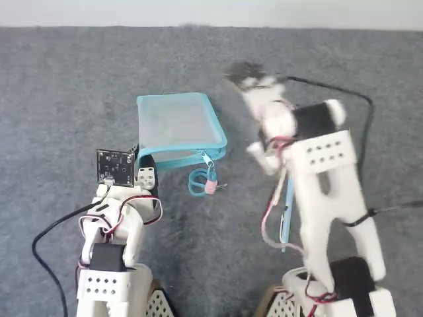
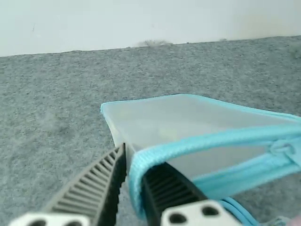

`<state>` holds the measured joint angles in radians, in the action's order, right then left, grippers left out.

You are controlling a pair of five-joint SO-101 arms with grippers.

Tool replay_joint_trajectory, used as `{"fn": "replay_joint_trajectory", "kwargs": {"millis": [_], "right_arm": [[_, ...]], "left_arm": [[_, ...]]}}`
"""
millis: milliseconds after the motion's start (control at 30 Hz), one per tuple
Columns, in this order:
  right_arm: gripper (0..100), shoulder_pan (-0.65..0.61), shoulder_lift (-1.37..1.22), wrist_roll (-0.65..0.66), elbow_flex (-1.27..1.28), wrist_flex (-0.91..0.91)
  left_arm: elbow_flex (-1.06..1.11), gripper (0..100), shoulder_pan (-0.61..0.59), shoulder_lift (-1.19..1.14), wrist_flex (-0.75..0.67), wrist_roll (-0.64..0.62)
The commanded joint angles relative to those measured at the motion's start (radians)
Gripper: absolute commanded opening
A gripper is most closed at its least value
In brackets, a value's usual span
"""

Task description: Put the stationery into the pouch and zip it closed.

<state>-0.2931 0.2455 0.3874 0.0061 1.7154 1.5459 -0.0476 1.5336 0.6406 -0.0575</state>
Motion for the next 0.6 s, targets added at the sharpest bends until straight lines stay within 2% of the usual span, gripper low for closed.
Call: {"fn": "replay_joint_trajectory", "kwargs": {"millis": [0,200,467,567], "right_arm": [[29.2,0.111,0.021,0.014,0.327,-0.131],[29.2,0.122,-0.013,0.025,0.707,-0.476],[29.0,0.119,-0.117,0.021,0.736,-0.579],[24.0,0.120,-0.223,0.017,0.732,-0.633]], "left_arm": [[-0.024,1,0.005,0.000,0.000,0.009],[-0.022,1,0.003,-0.002,0.000,0.011],[-0.022,1,0.003,-0.003,0.000,0.011],[-0.022,1,0.003,-0.002,0.000,0.011]]}}
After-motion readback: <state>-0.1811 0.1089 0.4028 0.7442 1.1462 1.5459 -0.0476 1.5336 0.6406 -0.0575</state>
